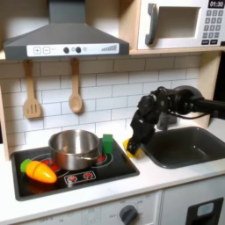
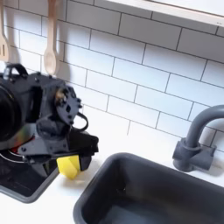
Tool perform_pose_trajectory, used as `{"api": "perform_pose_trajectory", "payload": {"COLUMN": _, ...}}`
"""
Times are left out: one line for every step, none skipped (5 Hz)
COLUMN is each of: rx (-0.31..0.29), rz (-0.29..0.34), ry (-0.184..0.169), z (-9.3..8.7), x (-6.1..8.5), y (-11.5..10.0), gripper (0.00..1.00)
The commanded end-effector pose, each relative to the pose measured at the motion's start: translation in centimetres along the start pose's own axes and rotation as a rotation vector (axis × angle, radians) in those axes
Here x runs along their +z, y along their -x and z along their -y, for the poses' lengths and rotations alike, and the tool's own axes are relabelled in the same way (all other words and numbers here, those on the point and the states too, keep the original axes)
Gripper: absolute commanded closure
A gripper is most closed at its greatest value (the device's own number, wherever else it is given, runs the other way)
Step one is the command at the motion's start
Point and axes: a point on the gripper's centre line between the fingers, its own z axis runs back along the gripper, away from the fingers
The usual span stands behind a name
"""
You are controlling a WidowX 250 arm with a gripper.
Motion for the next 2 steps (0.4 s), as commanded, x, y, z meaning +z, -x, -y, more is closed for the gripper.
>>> {"api": "perform_pose_trajectory", "payload": {"rx": -0.071, "rz": -0.042, "ry": 0.021, "z": -0.2, "x": 0.2, "y": -1.1, "gripper": 0.00}}
{"api": "perform_pose_trajectory", "payload": {"rx": -0.134, "rz": -0.113, "ry": 0.042, "z": -0.5, "x": -2.1, "y": -1.5, "gripper": 0.00}}
